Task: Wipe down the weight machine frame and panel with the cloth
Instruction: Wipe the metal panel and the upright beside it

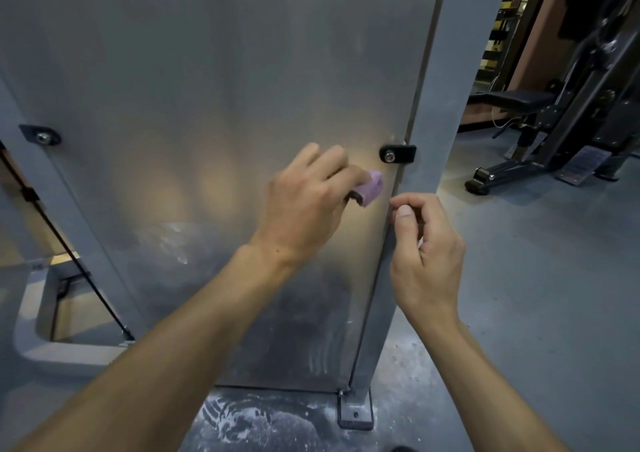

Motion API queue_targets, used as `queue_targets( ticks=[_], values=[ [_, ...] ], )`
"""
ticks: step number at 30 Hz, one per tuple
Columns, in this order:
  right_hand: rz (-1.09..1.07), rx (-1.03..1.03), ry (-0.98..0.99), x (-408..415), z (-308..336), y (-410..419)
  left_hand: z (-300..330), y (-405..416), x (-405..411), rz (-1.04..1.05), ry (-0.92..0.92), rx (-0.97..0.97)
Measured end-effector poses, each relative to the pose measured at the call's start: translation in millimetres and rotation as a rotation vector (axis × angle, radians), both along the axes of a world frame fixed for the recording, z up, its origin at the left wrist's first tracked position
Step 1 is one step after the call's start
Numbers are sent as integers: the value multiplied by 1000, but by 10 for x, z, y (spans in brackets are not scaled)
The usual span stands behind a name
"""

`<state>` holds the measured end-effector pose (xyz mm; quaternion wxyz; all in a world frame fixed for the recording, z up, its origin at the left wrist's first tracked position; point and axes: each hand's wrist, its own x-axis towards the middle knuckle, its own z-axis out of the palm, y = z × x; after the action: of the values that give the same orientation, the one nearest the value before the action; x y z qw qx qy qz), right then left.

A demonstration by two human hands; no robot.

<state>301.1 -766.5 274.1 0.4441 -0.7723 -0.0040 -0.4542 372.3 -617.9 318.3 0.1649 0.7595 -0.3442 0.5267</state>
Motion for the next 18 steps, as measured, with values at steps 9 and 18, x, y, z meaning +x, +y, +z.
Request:
queue_targets(
  ticks=[9,18],
  values=[
    [9,-3,27,-3,-47,11,-1130,200,-31,-144,239,379],
    [33,-9,38,-10,-35,30,-226,212,19,-14,7,91]
  ],
)
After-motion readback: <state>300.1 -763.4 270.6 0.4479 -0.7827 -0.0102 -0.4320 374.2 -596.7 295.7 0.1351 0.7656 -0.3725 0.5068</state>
